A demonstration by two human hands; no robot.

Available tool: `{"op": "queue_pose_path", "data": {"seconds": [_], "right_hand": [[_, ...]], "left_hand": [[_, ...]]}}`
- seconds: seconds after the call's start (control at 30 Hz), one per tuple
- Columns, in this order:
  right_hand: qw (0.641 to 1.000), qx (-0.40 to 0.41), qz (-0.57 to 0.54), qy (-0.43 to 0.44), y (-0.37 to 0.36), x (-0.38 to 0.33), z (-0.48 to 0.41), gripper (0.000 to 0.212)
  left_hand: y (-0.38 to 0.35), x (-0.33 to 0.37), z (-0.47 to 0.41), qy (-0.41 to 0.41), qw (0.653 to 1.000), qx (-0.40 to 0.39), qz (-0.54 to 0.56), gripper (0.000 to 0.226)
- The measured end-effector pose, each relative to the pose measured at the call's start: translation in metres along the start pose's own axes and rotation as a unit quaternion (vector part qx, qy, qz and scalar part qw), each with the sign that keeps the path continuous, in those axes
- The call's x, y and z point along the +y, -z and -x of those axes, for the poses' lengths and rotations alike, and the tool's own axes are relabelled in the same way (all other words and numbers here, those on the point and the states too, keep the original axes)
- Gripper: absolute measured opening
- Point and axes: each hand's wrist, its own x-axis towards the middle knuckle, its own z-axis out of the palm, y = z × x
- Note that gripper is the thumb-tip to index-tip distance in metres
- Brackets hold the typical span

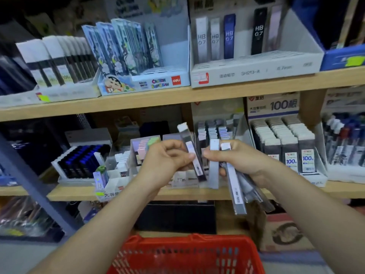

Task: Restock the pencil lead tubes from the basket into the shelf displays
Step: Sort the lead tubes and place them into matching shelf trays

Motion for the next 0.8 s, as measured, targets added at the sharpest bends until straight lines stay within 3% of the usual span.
{"op": "queue_pose_path", "data": {"seconds": [0.17, 0.3, 0.57, 0.8], "right_hand": [[0.996, 0.019, 0.023, -0.085, 0.027, 0.010, 0.017, 0.024], [0.995, 0.027, 0.008, -0.094, 0.033, 0.015, 0.025, 0.022], [0.994, 0.024, -0.040, -0.099, 0.038, 0.023, 0.022, 0.019], [0.993, 0.030, -0.045, -0.103, 0.045, 0.028, 0.019, 0.029]], "left_hand": [[0.002, -0.011, -0.025, -0.052, 0.995, 0.078, -0.024, 0.015], [-0.021, -0.026, -0.030, -0.061, 0.993, 0.066, -0.078, 0.032], [-0.026, -0.040, -0.042, -0.082, 0.989, 0.032, -0.116, 0.029], [-0.023, -0.046, -0.041, -0.096, 0.976, -0.005, -0.195, 0.009]]}}
